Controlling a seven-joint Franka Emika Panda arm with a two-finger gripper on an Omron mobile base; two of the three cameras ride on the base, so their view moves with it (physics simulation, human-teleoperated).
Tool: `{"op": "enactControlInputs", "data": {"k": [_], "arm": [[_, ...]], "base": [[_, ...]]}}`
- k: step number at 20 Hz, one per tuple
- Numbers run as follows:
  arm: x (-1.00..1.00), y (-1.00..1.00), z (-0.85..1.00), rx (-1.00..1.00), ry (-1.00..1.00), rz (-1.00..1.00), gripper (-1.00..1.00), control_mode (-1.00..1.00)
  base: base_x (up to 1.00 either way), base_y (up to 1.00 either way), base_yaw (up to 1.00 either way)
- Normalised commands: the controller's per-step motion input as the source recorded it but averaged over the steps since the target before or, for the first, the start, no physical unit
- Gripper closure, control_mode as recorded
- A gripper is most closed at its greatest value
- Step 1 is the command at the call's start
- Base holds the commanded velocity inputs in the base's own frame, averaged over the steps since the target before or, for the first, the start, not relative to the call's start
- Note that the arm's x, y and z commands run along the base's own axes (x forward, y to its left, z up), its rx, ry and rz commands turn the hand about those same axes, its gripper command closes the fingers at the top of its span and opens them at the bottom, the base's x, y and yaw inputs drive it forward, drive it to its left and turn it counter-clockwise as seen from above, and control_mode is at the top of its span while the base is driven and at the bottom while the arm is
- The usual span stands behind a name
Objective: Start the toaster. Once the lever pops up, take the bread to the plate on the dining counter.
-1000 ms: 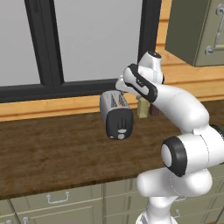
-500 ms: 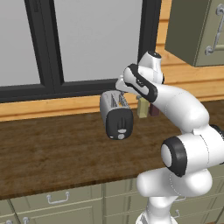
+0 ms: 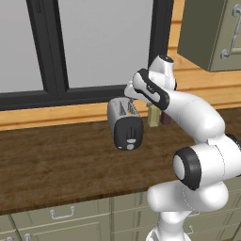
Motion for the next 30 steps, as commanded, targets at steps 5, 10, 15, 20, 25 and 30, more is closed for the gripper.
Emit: {"op": "enactControlInputs", "data": {"k": [5,10,15,20,25,30], "arm": [[0.00,0.00,0.00,0.00,0.00,0.00,-1.00,-1.00],[0.00,0.00,0.00,0.00,0.00,0.00,-1.00,-1.00],[0.00,0.00,0.00,0.00,0.00,0.00,-1.00,-1.00],[0.00,0.00,0.00,0.00,0.00,0.00,-1.00,-1.00],[0.00,0.00,0.00,0.00,0.00,0.00,-1.00,-1.00],[0.00,0.00,0.00,0.00,0.00,0.00,-1.00,-1.00]], "base": [[0.00,0.00,0.00],[0.00,0.00,0.00],[0.00,0.00,0.00],[0.00,0.00,0.00],[0.00,0.00,0.00],[0.00,0.00,0.00]]}}
